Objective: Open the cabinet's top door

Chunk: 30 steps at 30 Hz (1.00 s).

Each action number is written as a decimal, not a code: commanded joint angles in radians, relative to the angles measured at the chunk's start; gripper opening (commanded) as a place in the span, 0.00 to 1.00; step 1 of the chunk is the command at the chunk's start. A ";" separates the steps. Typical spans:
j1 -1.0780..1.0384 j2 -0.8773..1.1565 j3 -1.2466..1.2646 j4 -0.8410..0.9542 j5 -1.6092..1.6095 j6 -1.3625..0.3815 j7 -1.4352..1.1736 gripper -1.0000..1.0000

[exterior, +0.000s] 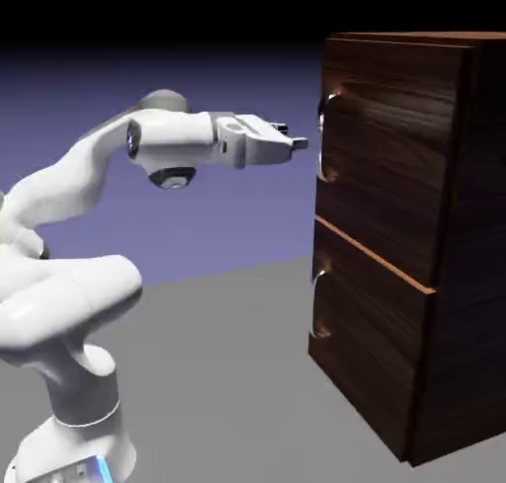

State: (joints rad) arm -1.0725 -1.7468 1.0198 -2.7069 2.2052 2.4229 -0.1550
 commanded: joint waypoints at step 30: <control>-0.257 -0.015 -0.427 -0.304 0.014 -0.970 -0.329 0.00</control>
State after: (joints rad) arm -1.3292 -1.7616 0.5932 -3.0107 2.2200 1.4517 -0.4843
